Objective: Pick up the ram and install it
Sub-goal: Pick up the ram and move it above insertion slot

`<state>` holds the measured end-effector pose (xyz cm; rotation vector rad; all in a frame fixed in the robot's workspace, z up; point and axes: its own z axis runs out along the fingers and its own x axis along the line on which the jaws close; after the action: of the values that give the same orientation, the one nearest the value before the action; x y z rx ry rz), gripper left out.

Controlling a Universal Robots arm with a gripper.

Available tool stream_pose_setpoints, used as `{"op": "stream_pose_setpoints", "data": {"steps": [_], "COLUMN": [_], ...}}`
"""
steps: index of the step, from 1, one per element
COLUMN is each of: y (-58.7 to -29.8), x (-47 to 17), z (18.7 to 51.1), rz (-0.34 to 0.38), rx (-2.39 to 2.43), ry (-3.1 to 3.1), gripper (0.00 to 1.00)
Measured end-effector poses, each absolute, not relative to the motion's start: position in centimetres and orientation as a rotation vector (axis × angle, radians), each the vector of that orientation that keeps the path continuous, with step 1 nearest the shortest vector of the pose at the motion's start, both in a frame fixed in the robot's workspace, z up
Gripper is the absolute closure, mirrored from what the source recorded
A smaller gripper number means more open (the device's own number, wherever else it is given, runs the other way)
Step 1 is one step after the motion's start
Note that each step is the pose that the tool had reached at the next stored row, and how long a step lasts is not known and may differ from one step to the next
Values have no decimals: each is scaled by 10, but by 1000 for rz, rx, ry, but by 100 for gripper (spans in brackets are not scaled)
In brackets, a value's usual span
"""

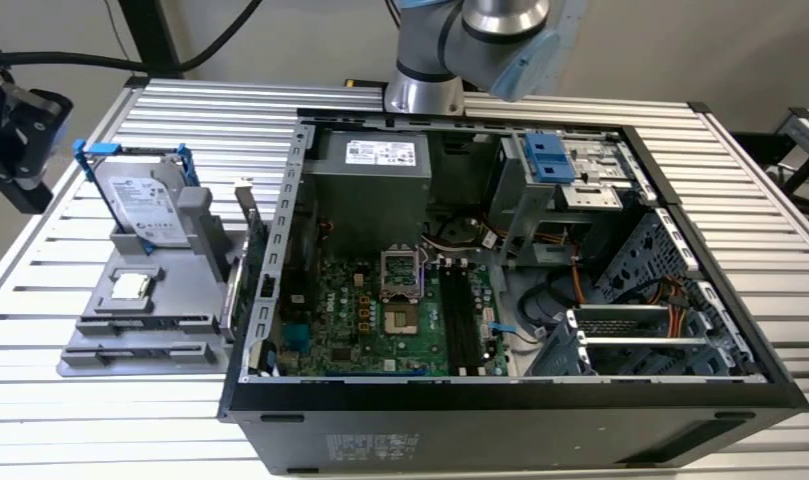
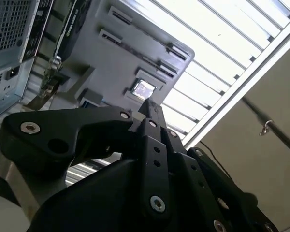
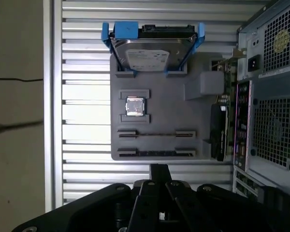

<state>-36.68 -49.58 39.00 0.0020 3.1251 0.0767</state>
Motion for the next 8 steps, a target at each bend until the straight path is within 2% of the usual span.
{"op": "stream_pose_setpoints", "data": {"steps": [8], "y": [-505], "x": [-367], "z": [390], "rz": [77], "rx": [2], "ry": [3125], "gripper": [100]}}
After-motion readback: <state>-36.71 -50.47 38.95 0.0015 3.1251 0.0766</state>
